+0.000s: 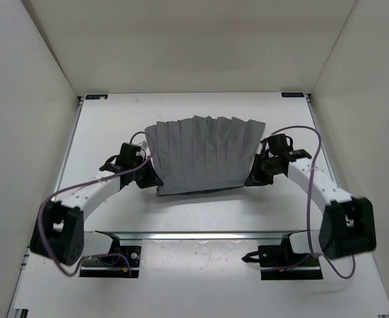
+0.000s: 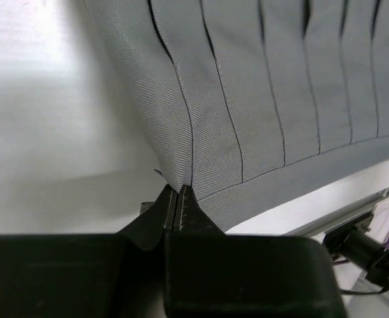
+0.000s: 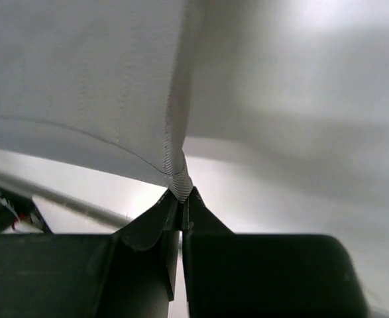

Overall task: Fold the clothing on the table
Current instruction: Fold the skirt

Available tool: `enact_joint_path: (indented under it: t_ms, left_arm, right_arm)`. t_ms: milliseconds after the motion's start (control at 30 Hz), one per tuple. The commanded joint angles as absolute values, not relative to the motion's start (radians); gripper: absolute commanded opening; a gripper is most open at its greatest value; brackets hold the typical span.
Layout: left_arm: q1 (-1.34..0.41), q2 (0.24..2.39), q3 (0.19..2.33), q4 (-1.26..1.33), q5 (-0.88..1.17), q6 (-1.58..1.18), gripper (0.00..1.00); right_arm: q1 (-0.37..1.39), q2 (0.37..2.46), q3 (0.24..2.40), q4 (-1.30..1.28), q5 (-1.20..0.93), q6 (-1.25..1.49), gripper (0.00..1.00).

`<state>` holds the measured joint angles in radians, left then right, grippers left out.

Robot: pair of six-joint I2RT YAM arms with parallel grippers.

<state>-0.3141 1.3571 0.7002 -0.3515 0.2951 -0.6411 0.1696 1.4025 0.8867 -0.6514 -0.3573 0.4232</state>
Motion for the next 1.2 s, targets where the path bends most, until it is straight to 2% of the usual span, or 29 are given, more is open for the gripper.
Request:
enact_joint_path:
  t_ms: [0,200,267,333,400,533,567,600,633,667,700,733,767,833,900,1000,1167]
  left_arm:
    - [-0.313,1.203,0.677,-0.579,0.213,-0.543,0.00]
    - [-0.377,0.879,0.401,-0.660,0.265,-0.673,0.00]
    - [-0.364,0.812,0.373,-0.682,0.294,-0.689,0.00]
    - [-0.351,0.814,0.445,-0.722,0.316,-0.677,0.00]
    - [-0.350,0.908,0.639,-0.759,0.304,-0.651,0.00]
    - [-0.241,1.187,0.990,-0.743,0.333,-0.565,0.00]
    - [-0.215,1.309,1.100,-0.736,0.333,-0.549,0.06]
    - [-0.184,1.435,1.203,-0.738,0.359,-0.539,0.35]
    - [-0.173,1.554,1.286,-0.721,0.379,-0.538,0.44]
    - [-0.141,1.604,1.314,-0.709,0.437,-0.557,0.45]
    - [-0.126,1.682,1.363,-0.671,0.474,-0.578,0.46]
    - [-0.108,1.721,1.356,-0.572,0.565,-0.625,0.51]
    - [-0.095,1.723,1.344,-0.519,0.610,-0.696,0.61]
    - [-0.086,1.710,1.252,-0.364,0.627,-0.760,0.62]
    - [-0.075,1.684,1.191,-0.336,0.617,-0.765,0.62]
    - [-0.069,1.632,1.066,-0.334,0.553,-0.749,0.63]
    - [-0.086,1.549,0.916,-0.373,0.390,-0.707,0.63]
  right_arm:
    - [0.234,1.211,0.824,-0.825,-0.296,0.451,0.00]
    - [0.336,1.008,0.582,-0.901,-0.348,0.557,0.00]
    - [0.344,0.957,0.575,-0.923,-0.376,0.571,0.00]
    - [0.339,0.960,0.639,-0.959,-0.374,0.568,0.01]
    - [0.301,1.006,0.810,-0.995,-0.388,0.526,0.00]
    - [0.160,1.290,1.145,-0.999,-0.404,0.402,0.00]
    - [0.134,1.393,1.252,-0.974,-0.397,0.385,0.00]
    - [0.086,1.496,1.343,-0.954,-0.440,0.371,0.03]
    - [0.071,1.550,1.432,-0.937,-0.486,0.373,0.11]
    - [0.040,1.642,1.468,-0.925,-0.511,0.370,0.28]
    - [0.035,1.714,1.521,-0.916,-0.506,0.382,0.33]
    - [0.028,1.729,1.564,-0.916,-0.470,0.382,0.36]
    - [0.025,1.756,1.568,-0.907,-0.416,0.390,0.41]
    - [0.011,1.758,1.539,-0.885,-0.393,0.403,0.44]
    - [0.002,1.720,1.449,-0.829,-0.393,0.414,0.45]
    - [-0.049,1.674,1.295,-0.746,-0.387,0.419,0.52]
    - [-0.081,1.655,1.080,-0.635,-0.396,0.451,0.53]
